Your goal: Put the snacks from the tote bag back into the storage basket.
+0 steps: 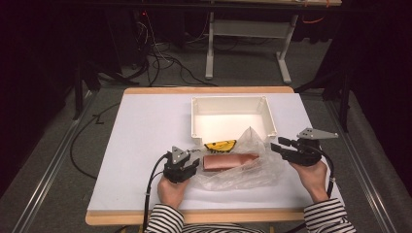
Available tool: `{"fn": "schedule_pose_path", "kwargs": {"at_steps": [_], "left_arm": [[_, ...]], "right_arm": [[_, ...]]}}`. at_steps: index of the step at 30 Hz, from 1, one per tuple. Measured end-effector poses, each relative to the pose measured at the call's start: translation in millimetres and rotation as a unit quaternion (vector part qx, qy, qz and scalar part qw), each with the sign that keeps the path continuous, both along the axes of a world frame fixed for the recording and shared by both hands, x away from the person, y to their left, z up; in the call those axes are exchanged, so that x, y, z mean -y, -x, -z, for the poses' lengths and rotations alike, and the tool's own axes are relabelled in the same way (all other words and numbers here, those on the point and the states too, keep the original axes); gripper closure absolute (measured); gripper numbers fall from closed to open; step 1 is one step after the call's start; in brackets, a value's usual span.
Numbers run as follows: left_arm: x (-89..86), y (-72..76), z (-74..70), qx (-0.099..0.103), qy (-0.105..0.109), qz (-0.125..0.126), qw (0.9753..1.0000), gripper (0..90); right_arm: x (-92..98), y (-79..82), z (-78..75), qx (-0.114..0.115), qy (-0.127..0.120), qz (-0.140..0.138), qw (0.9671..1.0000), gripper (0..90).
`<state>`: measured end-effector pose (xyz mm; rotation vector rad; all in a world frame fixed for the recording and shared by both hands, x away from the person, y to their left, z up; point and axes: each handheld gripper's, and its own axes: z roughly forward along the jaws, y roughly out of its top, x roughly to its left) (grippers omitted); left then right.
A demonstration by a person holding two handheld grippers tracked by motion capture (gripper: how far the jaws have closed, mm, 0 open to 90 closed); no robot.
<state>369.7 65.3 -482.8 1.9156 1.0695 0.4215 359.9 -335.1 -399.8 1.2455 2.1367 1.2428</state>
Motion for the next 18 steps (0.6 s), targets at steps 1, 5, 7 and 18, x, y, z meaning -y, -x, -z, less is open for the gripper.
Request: {"fn": "schedule_pose_path", "kwargs": {"at_steps": [1, 5, 7, 18], "left_arm": [[-0.2, -0.1, 0.0, -0.001, 0.001, 0.000, 1.0000, 57.1], [-0.4, -0.5, 0.2, -0.002, 0.002, 0.001, 1.0000, 56.6], [-0.4, -0.7, 0.2, -0.003, 0.002, 0.001, 1.0000, 56.4], [-0.6, -0.1, 0.2, -0.001, 0.002, 0.000, 1.0000, 55.1]], "right_arm": [[-3.1, 0.0, -3.9, 0.001, -0.002, -0.005, 1.0000, 52.8], [-16.5, -2.1, -11.7, 0.001, 0.003, -0.029, 0.9996, 49.0], [-19.4, -3.8, -12.0, 0.001, 0.005, -0.033, 0.9994, 47.9], [-43.9, -17.9, -8.3, -0.011, 0.024, -0.073, 0.9970, 78.4]]}}
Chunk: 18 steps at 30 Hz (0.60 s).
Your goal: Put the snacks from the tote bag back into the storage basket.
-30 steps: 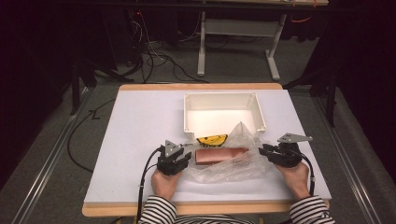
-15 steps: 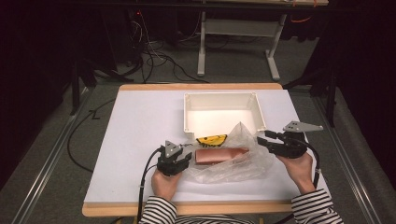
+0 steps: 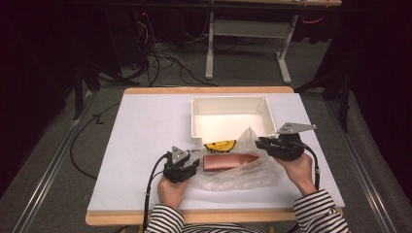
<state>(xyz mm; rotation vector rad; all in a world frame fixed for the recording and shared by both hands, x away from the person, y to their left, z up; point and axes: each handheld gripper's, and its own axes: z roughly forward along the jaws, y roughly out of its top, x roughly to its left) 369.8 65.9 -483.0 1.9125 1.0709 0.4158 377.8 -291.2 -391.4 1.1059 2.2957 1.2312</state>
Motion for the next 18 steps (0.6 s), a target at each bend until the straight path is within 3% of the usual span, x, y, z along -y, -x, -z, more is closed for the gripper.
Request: {"fn": "schedule_pose_path", "kwargs": {"at_steps": [2, 5, 12, 18], "left_arm": [[-0.1, 0.2, 0.0, 0.001, 0.001, -0.001, 1.0000, 54.8], [-0.5, 0.5, -0.2, 0.002, 0.002, 0.000, 1.0000, 54.3], [-1.5, 1.3, -0.3, 0.006, 0.008, -0.003, 0.9999, 53.5], [-1.3, 1.6, -0.3, 0.007, 0.007, -0.003, 1.0000, 53.1]], "right_arm": [[1.4, 0.1, 2.0, -0.001, 0.006, 0.002, 1.0000, 87.0], [6.4, 3.1, 4.5, 0.001, 0.014, 0.008, 0.9999, 90.0], [21.7, 6.3, 13.0, -0.002, 0.028, 0.031, 0.9991, 90.0], [44.8, 13.0, 38.5, -0.029, 0.034, 0.058, 0.9973, 90.0]]}}
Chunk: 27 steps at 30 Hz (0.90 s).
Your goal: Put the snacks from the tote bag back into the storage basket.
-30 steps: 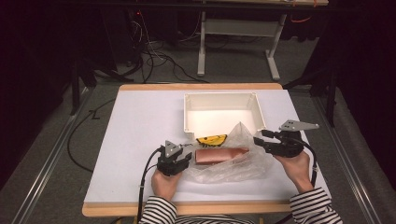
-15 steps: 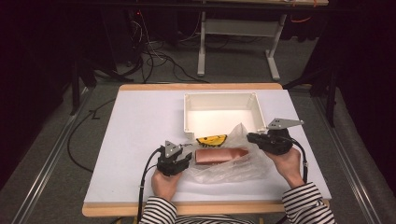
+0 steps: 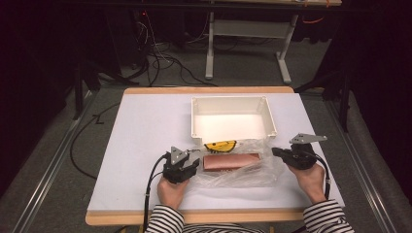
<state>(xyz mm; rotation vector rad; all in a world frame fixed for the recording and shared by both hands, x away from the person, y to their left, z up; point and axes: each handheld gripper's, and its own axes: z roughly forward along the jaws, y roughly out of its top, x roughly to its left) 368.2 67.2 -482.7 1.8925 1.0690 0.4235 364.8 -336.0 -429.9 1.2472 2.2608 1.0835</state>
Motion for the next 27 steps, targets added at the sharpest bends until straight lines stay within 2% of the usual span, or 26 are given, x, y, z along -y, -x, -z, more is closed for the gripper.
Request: {"fn": "schedule_pose_path", "kwargs": {"at_steps": [2, 4, 5, 6, 9, 15, 19, 22, 23, 25, 27], "left_arm": [[0.0, 0.0, 0.0, -0.001, 0.000, 0.000, 1.0000, 53.1], [0.0, 0.1, 0.0, -0.001, 0.000, -0.001, 1.0000, 53.1], [0.0, 0.1, 0.0, -0.001, 0.000, -0.001, 1.0000, 53.2], [0.0, 0.2, 0.0, -0.001, 0.001, -0.001, 1.0000, 53.2], [-0.4, 0.4, -0.1, -0.001, 0.003, -0.001, 1.0000, 53.1], [-0.8, 0.6, -0.1, 0.000, 0.006, -0.002, 1.0000, 53.1], [-0.9, 0.5, -0.1, -0.001, 0.006, -0.001, 1.0000, 53.1], [-0.7, 0.4, -0.1, -0.001, 0.005, 0.000, 1.0000, 53.1], [-0.7, 0.4, -0.1, -0.001, 0.005, 0.000, 1.0000, 53.0], [-0.4, -0.1, 0.2, -0.002, 0.005, 0.001, 1.0000, 53.0], [-0.4, -0.3, 0.2, -0.003, 0.005, 0.001, 1.0000, 53.0]], "right_arm": [[1.5, 1.4, 3.0, -0.005, -0.001, 0.004, 1.0000, 90.0], [6.7, 4.3, 17.1, -0.020, -0.004, 0.008, 0.9998, 90.0], [6.7, 4.3, 17.1, -0.020, -0.004, 0.008, 0.9998, 90.0], [7.2, 5.5, 23.0, -0.030, -0.005, 0.011, 0.9995, 90.0], [6.5, 6.4, 33.2, -0.037, -0.005, 0.012, 0.9992, 90.0], [5.0, 1.6, 33.3, -0.037, -0.006, 0.025, 0.9990, 90.0], [1.7, -0.6, 27.6, -0.023, -0.007, 0.041, 0.9989, 90.0], [-0.7, -2.0, 25.7, -0.018, 0.000, 0.042, 0.9990, 90.0], [-0.7, -2.0, 25.7, -0.018, 0.000, 0.042, 0.9990, 90.0], [-1.4, -2.4, 28.0, -0.032, 0.007, 0.041, 0.9986, 90.0], [-0.8, -2.0, 29.2, -0.034, 0.010, 0.037, 0.9987, 90.0]]}}
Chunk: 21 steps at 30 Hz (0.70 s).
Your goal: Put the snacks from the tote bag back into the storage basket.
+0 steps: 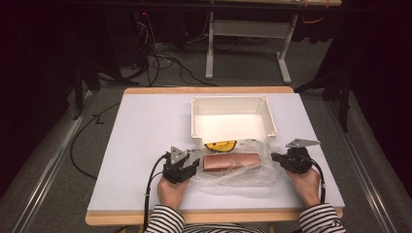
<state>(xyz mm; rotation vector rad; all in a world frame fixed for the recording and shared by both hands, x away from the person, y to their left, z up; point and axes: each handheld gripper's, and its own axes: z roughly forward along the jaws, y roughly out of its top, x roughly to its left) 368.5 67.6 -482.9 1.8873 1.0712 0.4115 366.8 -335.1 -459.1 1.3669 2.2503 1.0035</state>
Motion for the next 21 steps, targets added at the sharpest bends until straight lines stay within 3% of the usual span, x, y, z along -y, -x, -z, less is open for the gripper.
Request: {"fn": "schedule_pose_path", "kwargs": {"at_steps": [6, 17, 21], "left_arm": [[0.0, 1.0, -0.4, -0.003, -0.003, 0.005, 1.0000, 52.9], [-2.2, 5.4, -0.2, -0.009, -0.002, 0.009, 0.9999, 52.7], [-2.8, 4.8, 0.1, -0.012, -0.002, 0.009, 0.9999, 52.7]], "right_arm": [[0.0, 14.3, 2.0, -0.003, 0.024, -0.018, 0.9995, 90.0], [7.0, 32.9, -6.1, 0.013, 0.005, -0.024, 0.9996, 90.0], [8.7, 34.2, 1.6, 0.004, 0.016, -0.025, 0.9995, 90.0]]}}
